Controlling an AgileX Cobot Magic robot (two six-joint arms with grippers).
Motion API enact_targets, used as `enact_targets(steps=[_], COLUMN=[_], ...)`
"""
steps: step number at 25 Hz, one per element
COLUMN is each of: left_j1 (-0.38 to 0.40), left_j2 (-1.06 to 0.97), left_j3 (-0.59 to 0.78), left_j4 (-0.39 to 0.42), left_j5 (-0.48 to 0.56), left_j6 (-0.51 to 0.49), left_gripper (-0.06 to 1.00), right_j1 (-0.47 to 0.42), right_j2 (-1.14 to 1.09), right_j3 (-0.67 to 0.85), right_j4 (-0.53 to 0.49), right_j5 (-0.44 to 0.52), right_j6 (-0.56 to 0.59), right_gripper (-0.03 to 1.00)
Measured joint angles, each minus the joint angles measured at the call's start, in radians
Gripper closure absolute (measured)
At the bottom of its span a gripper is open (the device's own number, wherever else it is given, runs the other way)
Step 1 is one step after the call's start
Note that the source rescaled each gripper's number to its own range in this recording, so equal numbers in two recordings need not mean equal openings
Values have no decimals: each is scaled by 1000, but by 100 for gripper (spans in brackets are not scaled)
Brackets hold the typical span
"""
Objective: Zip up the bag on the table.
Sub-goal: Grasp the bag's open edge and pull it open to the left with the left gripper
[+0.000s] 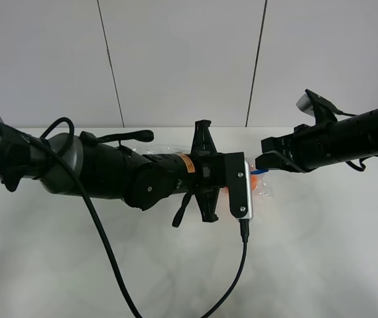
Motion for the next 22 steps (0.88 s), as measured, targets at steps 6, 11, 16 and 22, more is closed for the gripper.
enact_targets(steps=[6, 11, 16, 22], left_j1=[10, 55, 90, 120], left_j2=[0, 0, 0, 0], left_j3=[0, 0, 0, 0], left_j4=[0, 3, 3, 4], left_j5=[0, 29, 57, 59], left_j6=[4, 4, 4, 4], left_gripper=[94, 94, 94, 94], right_j1=[0, 0, 0, 0], right_j2=[0, 0, 0, 0], right_j3=[0, -1, -1, -1], right_j4=[1, 9, 6, 4], right_j5=[0, 0, -7, -9], right_j6=[0, 0, 1, 1], right_gripper=[97, 97, 97, 97])
